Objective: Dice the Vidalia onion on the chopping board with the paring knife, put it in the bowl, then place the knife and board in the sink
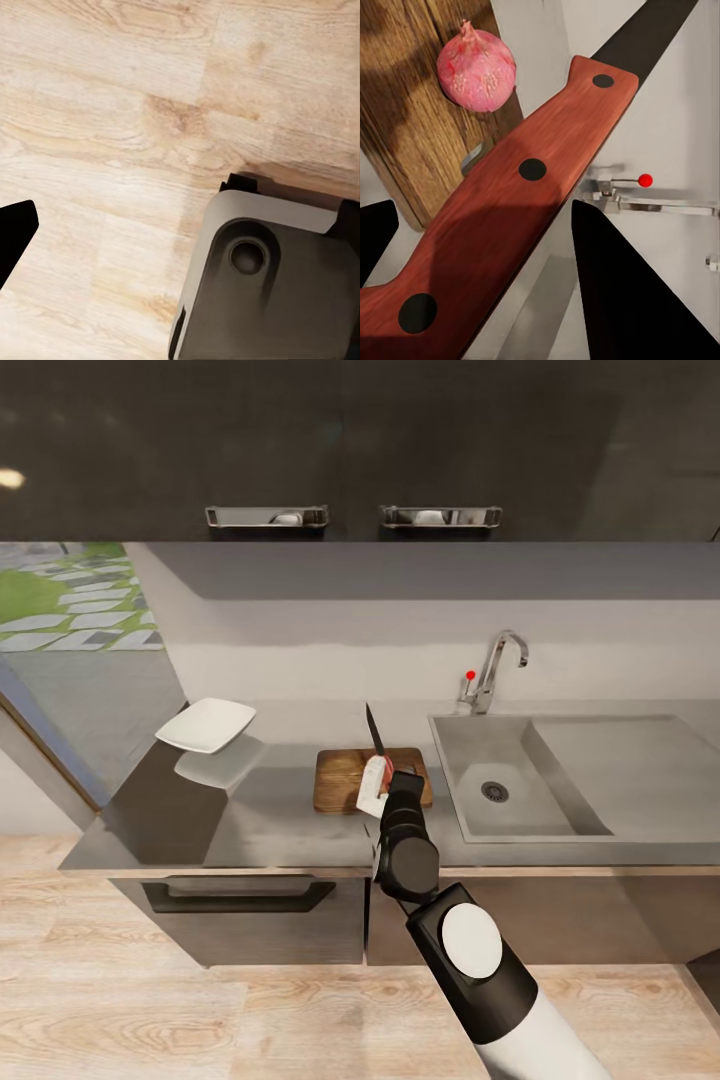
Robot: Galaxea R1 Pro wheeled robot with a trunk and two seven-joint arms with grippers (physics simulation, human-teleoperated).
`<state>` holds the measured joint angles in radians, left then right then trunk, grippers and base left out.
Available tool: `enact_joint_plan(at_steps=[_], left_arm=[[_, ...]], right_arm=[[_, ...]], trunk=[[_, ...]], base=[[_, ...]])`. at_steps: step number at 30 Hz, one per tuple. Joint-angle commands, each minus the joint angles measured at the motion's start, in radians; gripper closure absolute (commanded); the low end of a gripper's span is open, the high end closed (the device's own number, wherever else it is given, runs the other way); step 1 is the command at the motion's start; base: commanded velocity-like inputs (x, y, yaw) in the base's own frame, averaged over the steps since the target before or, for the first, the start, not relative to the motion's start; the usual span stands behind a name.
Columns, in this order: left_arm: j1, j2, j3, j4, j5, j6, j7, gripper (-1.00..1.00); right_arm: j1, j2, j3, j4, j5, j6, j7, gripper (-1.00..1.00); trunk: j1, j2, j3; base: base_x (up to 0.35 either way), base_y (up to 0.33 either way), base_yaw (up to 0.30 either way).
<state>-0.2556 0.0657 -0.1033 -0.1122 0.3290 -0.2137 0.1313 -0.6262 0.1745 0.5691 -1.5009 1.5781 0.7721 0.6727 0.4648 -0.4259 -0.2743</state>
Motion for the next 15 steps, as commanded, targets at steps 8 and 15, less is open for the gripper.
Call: enact_joint_plan(at_steps=[8,15], left_arm=[[-0.001,0.000,-0.010,0.000,0.007,-0.004,0.004,-1.00],[-0.001,0.000,-0.010,0.000,0.007,-0.004,0.004,-1.00]], right_arm=[[-0.001,0.000,0.000,-0.015,0.013,0.003,0.007,1.00],[-0.001,0.000,-0.001,-0.042,0.036,0.003,0.006,1.00]], trunk=[[0.020,-0.037,-0.017],[0.020,-0.037,-0.017]], base=[[0.000,0.000,0.000],[0.000,0.000,0.000]])
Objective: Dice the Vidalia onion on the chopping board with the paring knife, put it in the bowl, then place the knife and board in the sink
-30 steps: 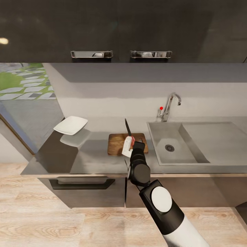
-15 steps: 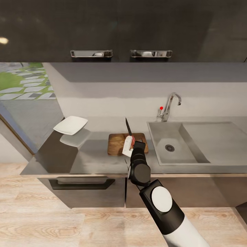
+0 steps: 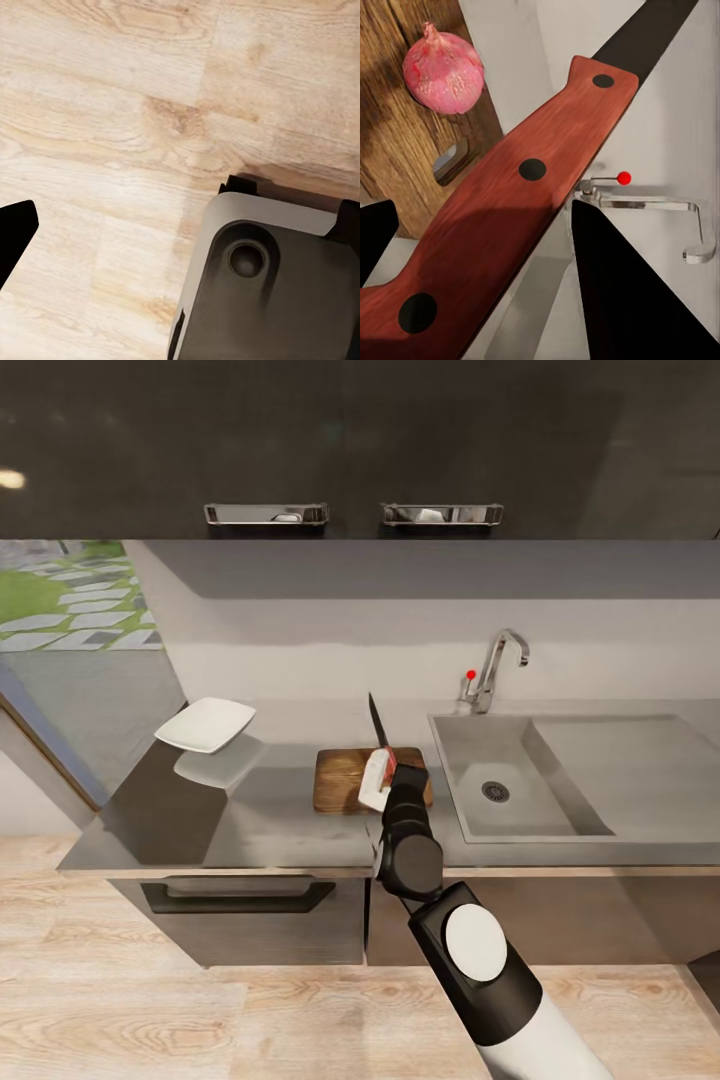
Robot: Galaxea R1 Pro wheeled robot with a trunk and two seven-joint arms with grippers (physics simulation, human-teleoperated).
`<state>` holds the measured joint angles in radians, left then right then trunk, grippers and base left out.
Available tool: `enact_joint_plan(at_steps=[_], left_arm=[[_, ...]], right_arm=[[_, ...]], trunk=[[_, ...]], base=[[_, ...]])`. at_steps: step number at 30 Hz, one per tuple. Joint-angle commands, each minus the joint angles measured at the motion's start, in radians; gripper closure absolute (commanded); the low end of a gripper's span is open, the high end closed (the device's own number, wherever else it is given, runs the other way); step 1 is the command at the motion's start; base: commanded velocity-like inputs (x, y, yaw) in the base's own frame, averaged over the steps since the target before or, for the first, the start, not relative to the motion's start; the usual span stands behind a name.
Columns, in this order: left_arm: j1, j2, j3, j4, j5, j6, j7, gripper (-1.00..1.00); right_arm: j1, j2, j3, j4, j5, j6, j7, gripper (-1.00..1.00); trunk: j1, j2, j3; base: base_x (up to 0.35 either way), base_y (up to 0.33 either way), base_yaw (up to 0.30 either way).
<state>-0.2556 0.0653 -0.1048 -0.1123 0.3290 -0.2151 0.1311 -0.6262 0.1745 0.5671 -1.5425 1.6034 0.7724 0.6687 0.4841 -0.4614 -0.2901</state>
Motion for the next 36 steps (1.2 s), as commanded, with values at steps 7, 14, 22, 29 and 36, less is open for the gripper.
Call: enact_joint_plan(at_steps=[7,14,22,29,36], left_arm=[[-0.001,0.000,-0.008,0.000,0.007,-0.001,0.004,-1.00],[-0.001,0.000,-0.009,0.000,0.007,-0.002,0.004,-1.00],[-0.001,0.001,-0.009,0.000,0.007,-0.002,0.004,-1.00],[-0.001,0.001,-0.009,0.000,0.007,-0.002,0.004,-1.00],[-0.001,0.001,-0.009,0.002,0.007,-0.002,0.004,-1.00]], right_arm=[[-0.001,0.000,0.000,-0.001,0.016,0.002,0.014,1.00],[-0.001,0.000,-0.002,0.001,0.014,0.002,0.016,1.00],[-0.001,0.000,-0.003,0.008,0.013,0.001,0.018,1.00],[-0.001,0.000,-0.003,0.028,0.012,0.001,0.019,1.00],[-0.001,0.000,-0.003,0.031,0.009,0.001,0.019,1.00]], trunk=[[0.000,-0.002,-0.002],[0.000,-0.002,-0.002],[0.000,-0.002,-0.002],[0.000,-0.002,-0.002],[0.000,-0.002,-0.002]], base=[[0.000,0.000,0.000],[0.000,0.000,0.000],[0.000,0.000,0.000],[0.000,0.000,0.000],[0.000,0.000,0.000]])
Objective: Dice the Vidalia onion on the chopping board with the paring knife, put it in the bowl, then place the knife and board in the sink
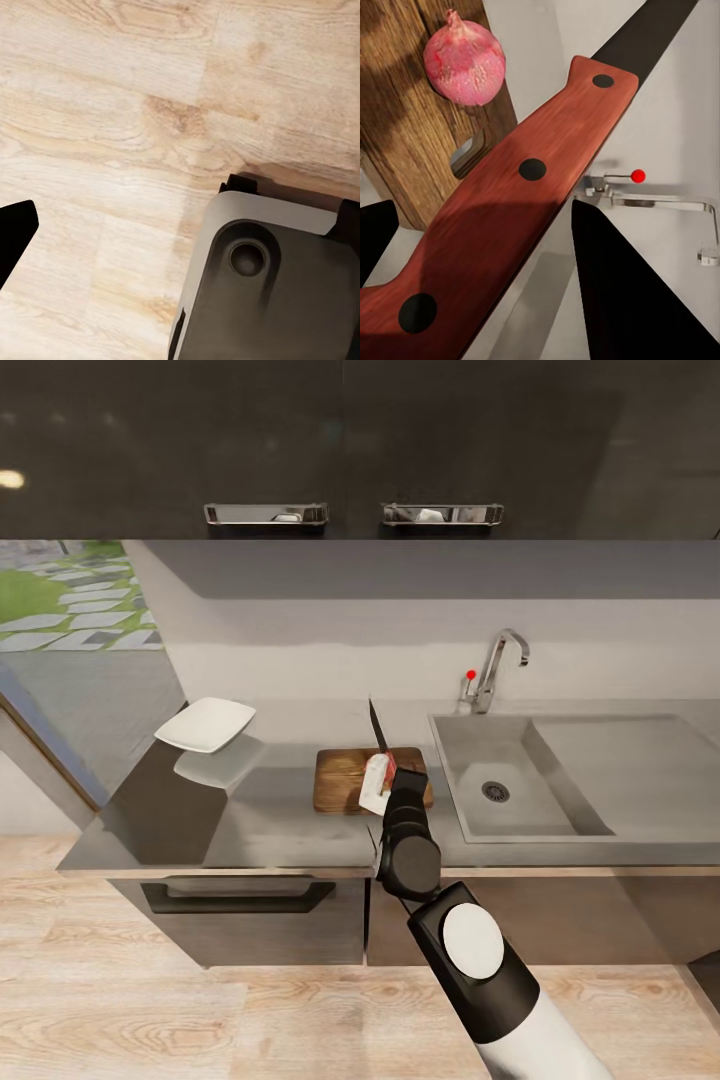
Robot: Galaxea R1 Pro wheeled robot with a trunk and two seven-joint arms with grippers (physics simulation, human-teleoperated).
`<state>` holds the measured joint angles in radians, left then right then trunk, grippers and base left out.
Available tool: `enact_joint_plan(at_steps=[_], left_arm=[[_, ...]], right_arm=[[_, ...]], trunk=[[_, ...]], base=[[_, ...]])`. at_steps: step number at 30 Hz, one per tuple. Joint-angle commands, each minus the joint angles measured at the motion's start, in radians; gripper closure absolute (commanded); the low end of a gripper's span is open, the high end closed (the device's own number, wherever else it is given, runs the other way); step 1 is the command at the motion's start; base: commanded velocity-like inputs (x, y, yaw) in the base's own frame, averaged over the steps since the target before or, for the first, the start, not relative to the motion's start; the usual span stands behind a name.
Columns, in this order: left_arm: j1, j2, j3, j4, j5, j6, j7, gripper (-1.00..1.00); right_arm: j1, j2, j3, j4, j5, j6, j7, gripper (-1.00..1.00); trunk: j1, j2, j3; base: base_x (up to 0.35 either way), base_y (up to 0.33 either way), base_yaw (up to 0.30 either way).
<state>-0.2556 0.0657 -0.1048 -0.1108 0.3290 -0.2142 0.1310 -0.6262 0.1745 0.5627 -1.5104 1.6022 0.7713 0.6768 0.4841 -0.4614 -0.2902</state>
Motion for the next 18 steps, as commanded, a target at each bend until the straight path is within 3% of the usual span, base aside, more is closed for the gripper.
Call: enact_joint_plan(at_steps=[1,18], left_arm=[[-0.001,0.000,-0.009,0.000,0.007,-0.003,0.004,-1.00],[-0.001,0.000,-0.009,0.000,0.007,-0.002,0.004,-1.00]], right_arm=[[-0.001,0.000,0.001,-0.001,0.011,0.003,0.010,1.00],[-0.001,0.000,-0.009,0.000,0.010,0.003,0.010,1.00]], trunk=[[0.000,-0.002,-0.002],[0.000,-0.002,-0.023]], base=[[0.000,0.000,0.000],[0.000,0.000,0.000]])
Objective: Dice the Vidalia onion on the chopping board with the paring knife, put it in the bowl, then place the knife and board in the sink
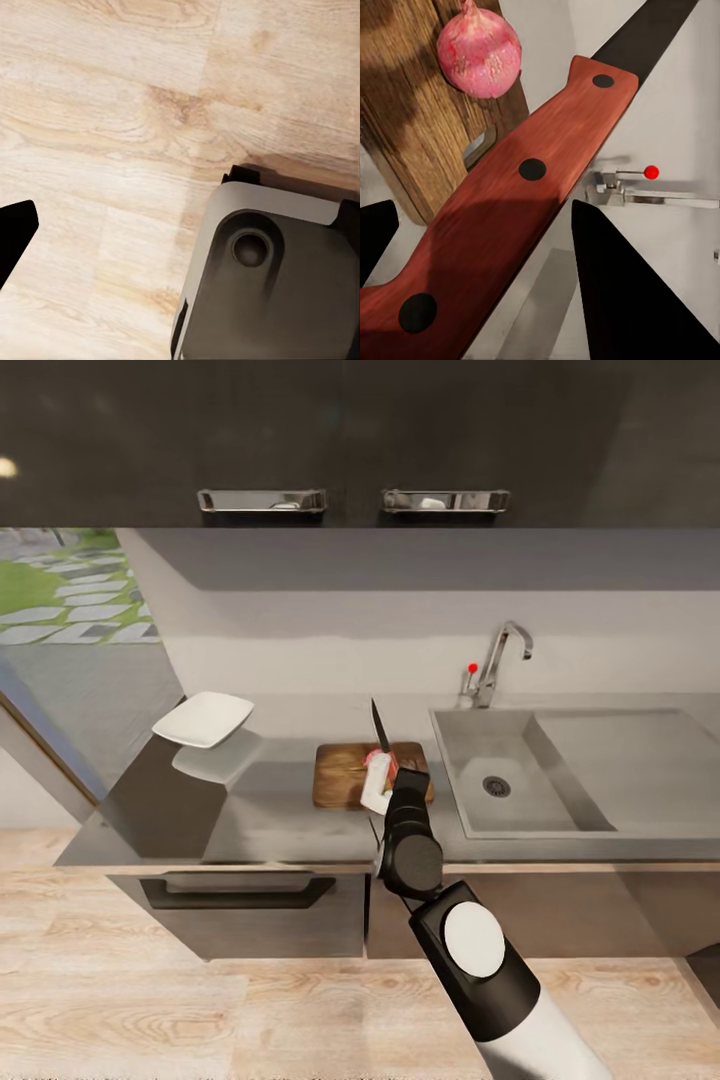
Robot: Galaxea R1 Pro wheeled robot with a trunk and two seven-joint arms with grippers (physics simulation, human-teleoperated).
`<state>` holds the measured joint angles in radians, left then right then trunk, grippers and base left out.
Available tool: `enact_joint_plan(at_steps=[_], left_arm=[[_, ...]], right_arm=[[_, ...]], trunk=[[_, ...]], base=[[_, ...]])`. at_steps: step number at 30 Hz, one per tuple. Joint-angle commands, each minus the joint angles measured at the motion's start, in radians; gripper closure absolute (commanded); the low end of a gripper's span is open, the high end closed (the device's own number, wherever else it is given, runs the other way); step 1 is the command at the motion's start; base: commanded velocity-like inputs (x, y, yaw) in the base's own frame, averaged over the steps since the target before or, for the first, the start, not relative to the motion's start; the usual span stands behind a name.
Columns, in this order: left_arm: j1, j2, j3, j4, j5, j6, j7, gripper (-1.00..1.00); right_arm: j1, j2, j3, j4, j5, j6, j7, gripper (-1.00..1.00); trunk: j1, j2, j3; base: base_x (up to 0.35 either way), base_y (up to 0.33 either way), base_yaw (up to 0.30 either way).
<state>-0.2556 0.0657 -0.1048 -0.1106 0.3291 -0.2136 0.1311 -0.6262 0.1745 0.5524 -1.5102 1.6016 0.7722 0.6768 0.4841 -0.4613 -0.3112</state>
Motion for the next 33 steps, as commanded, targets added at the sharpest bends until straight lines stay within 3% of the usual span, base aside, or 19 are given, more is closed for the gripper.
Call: enact_joint_plan(at_steps=[1,6,12,33], left_arm=[[-0.001,0.000,-0.009,0.000,0.007,-0.003,0.004,-1.00],[-0.001,0.000,-0.009,0.000,0.007,-0.003,0.004,-1.00],[-0.001,0.000,-0.009,0.000,0.007,-0.002,0.004,-1.00],[-0.001,-0.001,-0.009,0.000,0.007,-0.002,0.004,-1.00]], right_arm=[[-0.001,0.000,-0.006,-0.001,0.011,0.002,0.010,1.00],[-0.001,0.000,-0.048,-0.001,0.012,0.002,0.010,1.00],[-0.001,0.000,-0.061,-0.001,0.012,0.002,0.010,1.00],[-0.001,0.000,-0.056,-0.001,0.020,0.002,0.006,1.00]], trunk=[[0.000,-0.002,-0.003],[0.000,-0.002,-0.011],[0.000,-0.002,-0.013],[0.081,-0.149,-0.079]], base=[[0.000,0.000,0.000],[0.000,0.000,0.000],[0.000,0.000,0.000],[0.000,0.000,0.000]])
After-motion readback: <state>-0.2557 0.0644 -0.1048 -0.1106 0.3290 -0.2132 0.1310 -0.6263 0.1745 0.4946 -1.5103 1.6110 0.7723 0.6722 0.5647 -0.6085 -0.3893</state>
